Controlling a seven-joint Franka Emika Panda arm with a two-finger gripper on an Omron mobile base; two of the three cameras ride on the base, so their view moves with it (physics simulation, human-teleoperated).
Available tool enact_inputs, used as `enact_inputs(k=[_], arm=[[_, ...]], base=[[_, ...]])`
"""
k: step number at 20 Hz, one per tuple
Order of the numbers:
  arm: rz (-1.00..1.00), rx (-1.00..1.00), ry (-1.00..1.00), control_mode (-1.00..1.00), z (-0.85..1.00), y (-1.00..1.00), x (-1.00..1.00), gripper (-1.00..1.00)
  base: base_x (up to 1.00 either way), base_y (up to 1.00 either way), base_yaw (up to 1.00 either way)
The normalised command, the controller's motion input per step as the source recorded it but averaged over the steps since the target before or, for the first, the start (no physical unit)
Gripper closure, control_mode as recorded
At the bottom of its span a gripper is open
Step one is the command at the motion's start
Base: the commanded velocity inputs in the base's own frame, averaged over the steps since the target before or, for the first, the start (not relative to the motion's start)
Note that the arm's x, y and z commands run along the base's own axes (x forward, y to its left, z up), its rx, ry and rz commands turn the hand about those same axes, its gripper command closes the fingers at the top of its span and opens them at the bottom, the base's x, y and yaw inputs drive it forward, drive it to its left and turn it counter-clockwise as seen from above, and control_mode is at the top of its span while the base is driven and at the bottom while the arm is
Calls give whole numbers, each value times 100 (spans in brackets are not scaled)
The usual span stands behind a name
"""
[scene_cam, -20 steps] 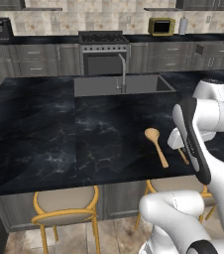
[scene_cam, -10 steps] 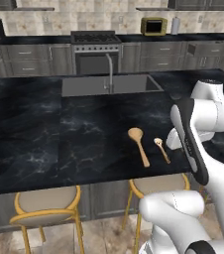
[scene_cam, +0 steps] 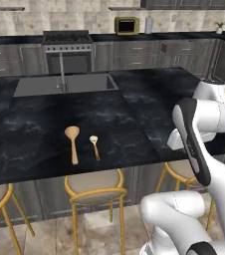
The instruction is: Pick up the metallic utensils from the counter and place them in the open drawer. Make sure not to pick up any wooden utensils.
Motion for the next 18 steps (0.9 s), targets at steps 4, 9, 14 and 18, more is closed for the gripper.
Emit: enact_inputs(k=[4, 9, 14, 18], arm=[[0, 0, 0, 100, 0, 0, 0, 100], [0, 0, 0, 100, 0, 0, 0, 100], [0, 0, 0, 100, 0, 0, 0, 100], [0, 0, 0, 100, 0, 0, 0, 100]], base=[[5, -100, -1], [35, -100, 12], [15, -100, 11], [0, -100, 6]])
